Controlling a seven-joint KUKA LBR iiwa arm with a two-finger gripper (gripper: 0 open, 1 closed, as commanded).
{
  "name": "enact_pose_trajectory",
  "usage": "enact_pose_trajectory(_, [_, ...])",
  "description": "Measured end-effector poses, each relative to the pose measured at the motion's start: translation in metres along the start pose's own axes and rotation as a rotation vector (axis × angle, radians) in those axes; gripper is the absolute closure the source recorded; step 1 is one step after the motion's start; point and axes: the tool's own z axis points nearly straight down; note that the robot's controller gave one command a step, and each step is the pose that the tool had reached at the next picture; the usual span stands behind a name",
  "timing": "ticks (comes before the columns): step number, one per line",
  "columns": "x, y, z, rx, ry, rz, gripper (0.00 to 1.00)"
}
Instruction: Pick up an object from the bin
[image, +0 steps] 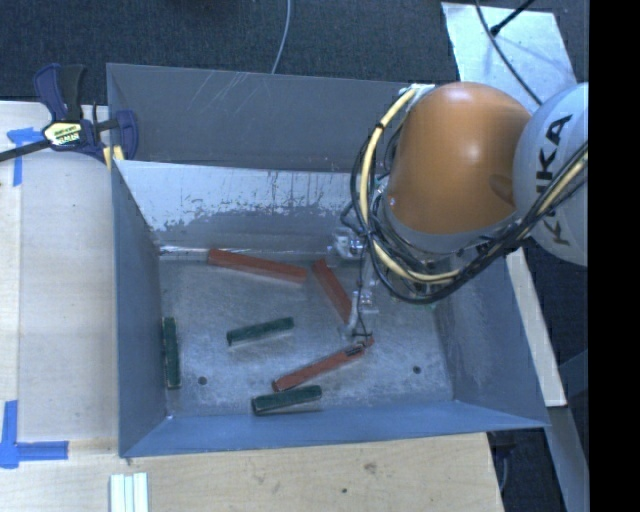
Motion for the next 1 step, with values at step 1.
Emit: enact_pose_trajectory(1, [0.0021,-0.0073,0.0435,0.000,-0.002,-0.134,0.00])
